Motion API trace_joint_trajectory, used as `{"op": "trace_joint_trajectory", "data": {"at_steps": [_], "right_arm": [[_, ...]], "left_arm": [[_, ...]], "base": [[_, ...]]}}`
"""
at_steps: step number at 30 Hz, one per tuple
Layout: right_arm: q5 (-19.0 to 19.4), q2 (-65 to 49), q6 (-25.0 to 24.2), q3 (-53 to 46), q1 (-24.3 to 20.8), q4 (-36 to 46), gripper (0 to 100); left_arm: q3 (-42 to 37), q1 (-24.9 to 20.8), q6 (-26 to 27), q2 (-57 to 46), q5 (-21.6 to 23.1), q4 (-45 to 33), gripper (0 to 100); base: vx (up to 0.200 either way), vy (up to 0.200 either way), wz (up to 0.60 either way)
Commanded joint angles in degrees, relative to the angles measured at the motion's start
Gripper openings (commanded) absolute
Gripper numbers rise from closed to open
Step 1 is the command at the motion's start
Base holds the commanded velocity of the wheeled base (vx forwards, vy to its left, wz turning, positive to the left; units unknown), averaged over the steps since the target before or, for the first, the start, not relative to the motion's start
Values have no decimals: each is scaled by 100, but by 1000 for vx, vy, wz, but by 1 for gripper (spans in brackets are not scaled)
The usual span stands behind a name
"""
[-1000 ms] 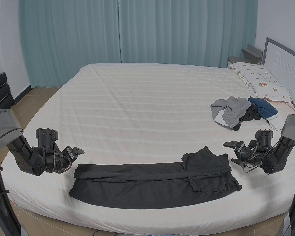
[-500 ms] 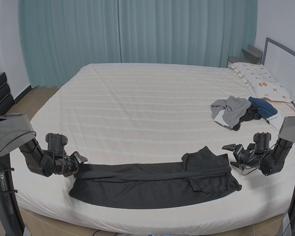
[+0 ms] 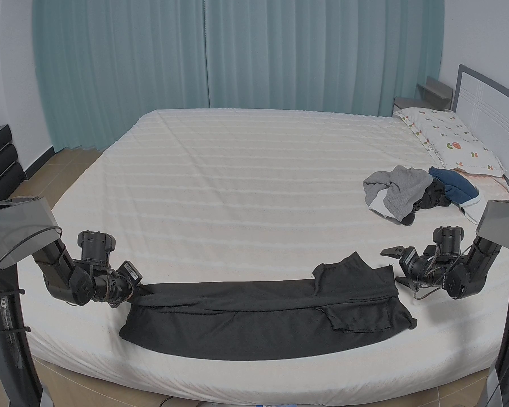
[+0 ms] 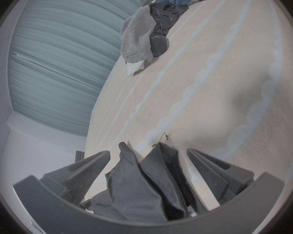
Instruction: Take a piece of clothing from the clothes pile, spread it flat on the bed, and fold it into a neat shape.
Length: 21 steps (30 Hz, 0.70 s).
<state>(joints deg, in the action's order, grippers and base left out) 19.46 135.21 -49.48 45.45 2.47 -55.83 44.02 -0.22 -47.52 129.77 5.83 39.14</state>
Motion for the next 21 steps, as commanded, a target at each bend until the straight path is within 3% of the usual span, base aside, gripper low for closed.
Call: {"op": "trace_joint_trajectory", "data": {"at_steps": [1, 10, 11, 21], "right_arm": [[-109, 138, 0, 289, -124, 187, 100], [-276, 269, 17, 439, -230, 240, 100], [-320, 278, 17, 439, -230, 240, 0], [-548, 252, 26, 404, -133, 187, 0]], "left_arm": [[-51, 31, -3, -13, -11, 6, 0], [-51, 31, -3, -13, -3, 6, 0], [-51, 31, -3, -13, -3, 6, 0], [-43, 31, -3, -13, -3, 6, 0]], "base": [[0, 0, 0], [0, 0, 0], [0, 0, 0], [0, 0, 0]]}}
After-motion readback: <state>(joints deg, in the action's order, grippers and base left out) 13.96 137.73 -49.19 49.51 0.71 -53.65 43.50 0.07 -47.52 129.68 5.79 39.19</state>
